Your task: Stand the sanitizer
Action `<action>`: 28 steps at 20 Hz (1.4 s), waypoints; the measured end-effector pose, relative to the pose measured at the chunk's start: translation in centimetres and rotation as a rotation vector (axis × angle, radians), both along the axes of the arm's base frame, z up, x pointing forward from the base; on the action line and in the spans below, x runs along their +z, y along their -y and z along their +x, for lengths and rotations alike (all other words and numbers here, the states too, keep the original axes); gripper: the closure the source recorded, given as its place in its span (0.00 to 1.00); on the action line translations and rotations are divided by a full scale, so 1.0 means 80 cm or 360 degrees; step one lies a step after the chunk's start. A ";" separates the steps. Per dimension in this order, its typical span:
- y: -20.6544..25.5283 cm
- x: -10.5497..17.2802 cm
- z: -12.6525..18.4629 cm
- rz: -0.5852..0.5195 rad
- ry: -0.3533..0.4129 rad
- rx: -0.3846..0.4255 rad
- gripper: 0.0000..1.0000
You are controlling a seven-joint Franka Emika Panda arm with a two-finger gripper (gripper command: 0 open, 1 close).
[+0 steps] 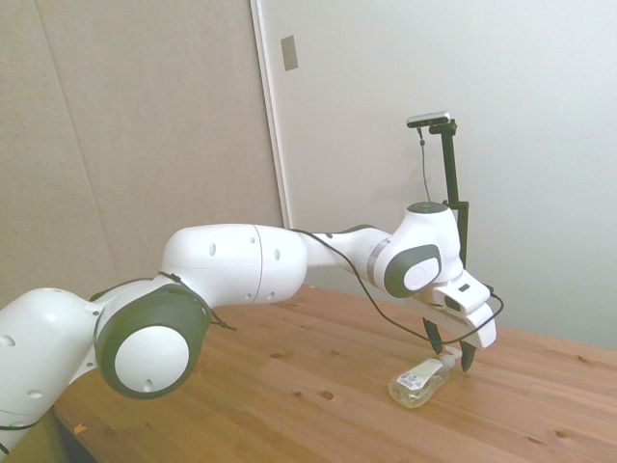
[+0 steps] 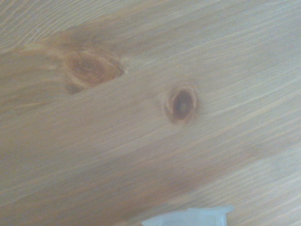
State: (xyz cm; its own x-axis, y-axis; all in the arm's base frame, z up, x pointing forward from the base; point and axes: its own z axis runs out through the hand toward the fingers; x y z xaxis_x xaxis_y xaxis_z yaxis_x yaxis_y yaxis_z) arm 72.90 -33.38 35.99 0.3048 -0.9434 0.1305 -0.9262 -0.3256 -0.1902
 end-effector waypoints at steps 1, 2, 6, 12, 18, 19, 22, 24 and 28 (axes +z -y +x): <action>0.002 -0.001 -0.001 0.0001 -0.0001 -0.0003 1.00; 0.004 -0.002 -0.002 0.0002 -0.0003 -0.0007 1.00; 0.017 -0.004 -0.007 0.0002 -0.0004 -0.0028 1.00; 0.028 -0.005 -0.008 -0.0007 0.0008 -0.0044 1.00; 0.032 -0.005 -0.008 0.0006 0.0024 -0.0050 1.00; 0.033 -0.005 -0.008 0.0010 0.0026 -0.0055 1.00; 0.037 0.001 -0.010 0.0012 0.0039 -0.0115 1.00; 0.036 0.020 -0.010 0.0007 0.0073 -0.0186 1.00; 0.023 0.062 -0.010 -0.0035 0.0138 -0.0311 1.00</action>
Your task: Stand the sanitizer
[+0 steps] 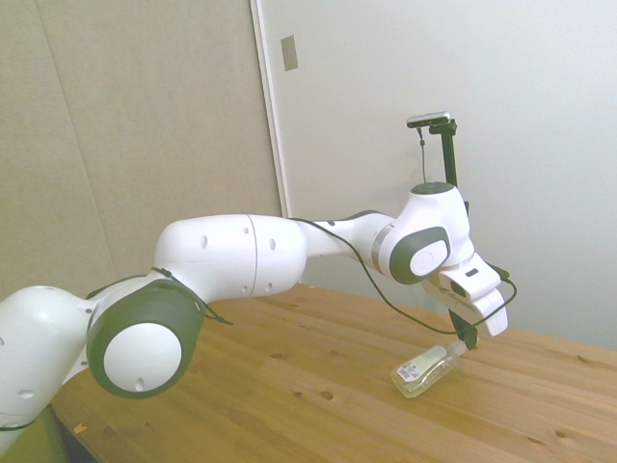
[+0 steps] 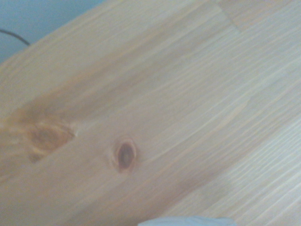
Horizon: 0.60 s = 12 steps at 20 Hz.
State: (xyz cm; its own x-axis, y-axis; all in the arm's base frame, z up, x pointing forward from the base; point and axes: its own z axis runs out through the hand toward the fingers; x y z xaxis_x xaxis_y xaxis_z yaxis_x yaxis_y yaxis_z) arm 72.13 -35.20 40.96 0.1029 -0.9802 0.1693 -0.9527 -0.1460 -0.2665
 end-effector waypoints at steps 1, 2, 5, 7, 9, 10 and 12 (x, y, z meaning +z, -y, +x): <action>-0.006 0.006 0.001 -0.0012 0.0013 -0.0024 1.00; -0.013 0.010 0.003 -0.0025 0.0030 -0.0049 1.00; -0.036 0.026 0.008 -0.0121 0.0109 -0.0146 1.00; -0.057 0.042 0.008 -0.0207 0.0174 -0.0211 1.00; -0.085 0.060 0.004 -0.0283 0.0229 -0.0260 1.00; -0.099 0.070 0.002 -0.0316 0.0258 -0.0283 1.00; -0.127 0.083 -0.006 -0.0384 0.0302 -0.0325 1.00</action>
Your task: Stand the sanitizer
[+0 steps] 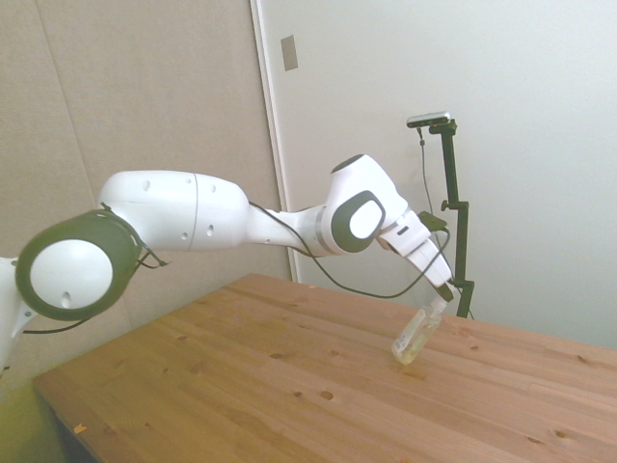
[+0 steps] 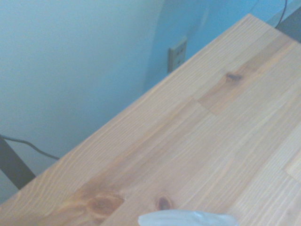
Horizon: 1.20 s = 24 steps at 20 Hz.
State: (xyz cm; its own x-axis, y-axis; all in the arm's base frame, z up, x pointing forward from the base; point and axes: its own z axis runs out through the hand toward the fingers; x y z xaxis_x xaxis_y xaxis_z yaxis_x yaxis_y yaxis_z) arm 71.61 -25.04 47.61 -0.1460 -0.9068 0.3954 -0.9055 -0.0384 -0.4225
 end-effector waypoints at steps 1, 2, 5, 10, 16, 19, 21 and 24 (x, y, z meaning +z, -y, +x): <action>-0.014 0.005 -0.004 -0.0033 0.0015 -0.0018 1.00; -0.027 0.007 -0.008 -0.0061 0.0017 -0.0032 1.00; -0.066 0.014 -0.004 -0.0158 0.0030 -0.0061 1.00; -0.128 0.025 0.022 -0.0314 0.0044 -0.0129 1.00; -0.197 0.005 0.070 -0.0485 0.0068 -0.0244 1.00; -0.214 -0.011 0.088 -0.0572 0.0116 -0.0310 1.00; -0.220 -0.017 0.095 -0.0628 0.0155 -0.0371 1.00; -0.231 -0.021 0.100 -0.0721 0.0213 -0.0441 1.00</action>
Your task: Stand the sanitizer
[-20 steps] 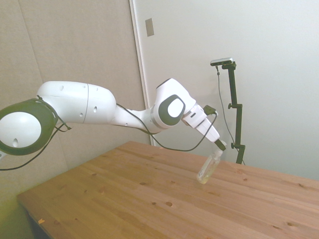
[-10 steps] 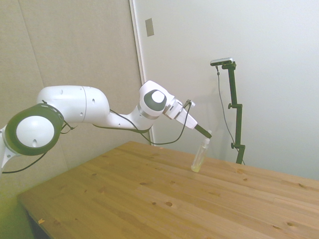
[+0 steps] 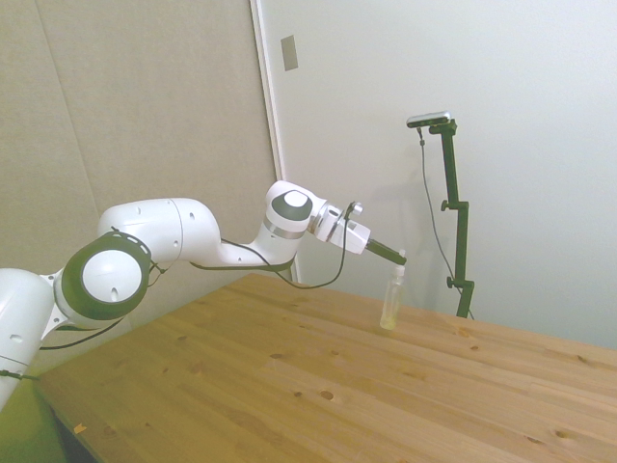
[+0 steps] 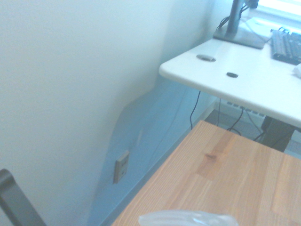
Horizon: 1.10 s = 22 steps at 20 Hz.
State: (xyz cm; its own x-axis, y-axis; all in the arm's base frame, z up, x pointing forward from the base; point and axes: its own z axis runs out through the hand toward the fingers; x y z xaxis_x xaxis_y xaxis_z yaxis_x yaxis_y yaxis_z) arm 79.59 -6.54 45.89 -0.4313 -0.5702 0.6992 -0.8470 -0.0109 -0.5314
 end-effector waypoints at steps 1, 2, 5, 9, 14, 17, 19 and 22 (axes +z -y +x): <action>-0.005 -0.003 0.001 -0.0028 0.0012 -0.0015 1.00; -0.010 -0.006 0.003 -0.0055 0.0028 -0.0029 1.00; -0.025 -0.020 0.007 -0.0142 0.0073 -0.0057 1.00; -0.042 -0.031 0.012 -0.0226 0.0170 -0.0053 1.00; -0.048 -0.049 0.015 -0.0235 0.0216 -0.0036 1.00; -0.048 -0.056 0.016 -0.0226 0.0215 -0.0028 1.00; -0.051 -0.059 0.016 -0.0209 0.0214 -0.0021 0.00; -0.053 -0.057 0.016 -0.0183 0.0219 -0.0004 0.00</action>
State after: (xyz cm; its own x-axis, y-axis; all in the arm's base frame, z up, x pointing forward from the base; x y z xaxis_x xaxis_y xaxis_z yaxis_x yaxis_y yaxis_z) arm 80.87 -2.28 41.33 -0.5290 -0.4888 0.6937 -0.7663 -0.0759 -0.6379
